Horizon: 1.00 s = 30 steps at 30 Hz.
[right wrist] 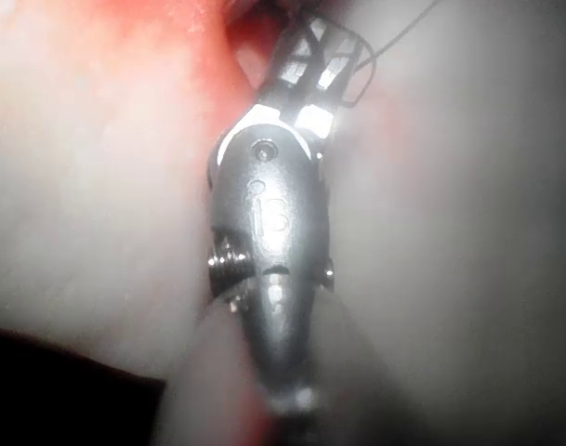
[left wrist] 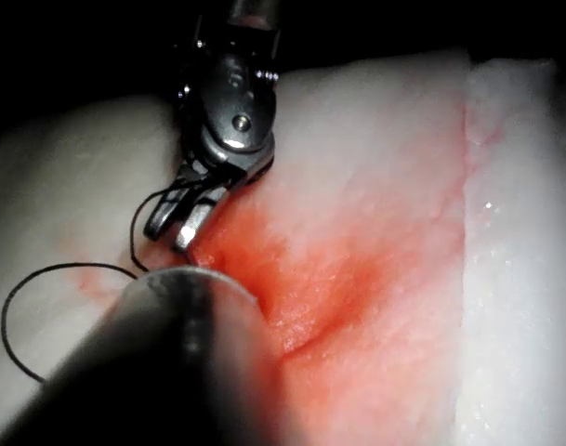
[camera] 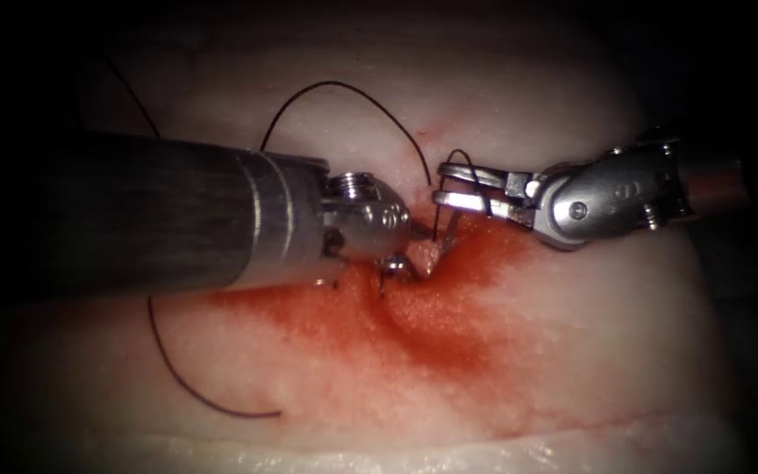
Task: Wound Closure
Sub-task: Push needle through skin below incision with right needle driver
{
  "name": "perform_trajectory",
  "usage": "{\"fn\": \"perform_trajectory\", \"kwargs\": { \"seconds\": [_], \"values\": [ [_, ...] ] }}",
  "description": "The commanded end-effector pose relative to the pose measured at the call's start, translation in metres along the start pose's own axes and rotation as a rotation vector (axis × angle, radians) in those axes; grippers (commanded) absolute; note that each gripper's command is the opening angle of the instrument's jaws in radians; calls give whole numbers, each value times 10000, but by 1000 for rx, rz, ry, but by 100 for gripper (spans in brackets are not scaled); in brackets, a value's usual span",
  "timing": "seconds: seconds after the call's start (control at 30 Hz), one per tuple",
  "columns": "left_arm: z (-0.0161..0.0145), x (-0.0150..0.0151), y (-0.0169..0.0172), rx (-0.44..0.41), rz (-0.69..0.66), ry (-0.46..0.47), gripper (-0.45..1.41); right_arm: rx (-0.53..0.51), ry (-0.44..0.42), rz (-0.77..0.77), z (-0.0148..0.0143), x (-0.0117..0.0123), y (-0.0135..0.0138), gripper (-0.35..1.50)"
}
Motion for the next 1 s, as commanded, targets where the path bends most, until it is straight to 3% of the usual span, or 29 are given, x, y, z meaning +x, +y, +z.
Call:
{"fn": "perform_trajectory", "kwargs": {
  "seconds": [0.03,0.17,0.27,0.3,0.4,0.47,0.53,0.67,1.0],
  "values": [
    [5,4,-3,9,0,9,51,5,-5,25,5,-6,-3,-35],
    [-8,10,-3,58,-21,47,52,26,-5,108,7,-7,0,-35],
    [-41,27,0,179,-26,151,54,38,-29,151,10,-8,5,-35],
    [-41,27,0,179,-26,151,54,38,-29,151,10,-8,5,-35],
    [-64,39,17,243,-13,220,25,46,-41,176,10,-10,10,-35],
    [-70,44,33,257,-5,221,17,48,-44,176,10,-10,12,-35],
    [-69,50,63,256,3,217,12,53,-48,184,10,-10,17,-35],
    [-58,47,89,252,2,223,9,62,-60,228,11,-10,24,-35],
    [-23,43,108,235,14,242,5,175,-115,266,12,-13,28,-35]
  ]
}}
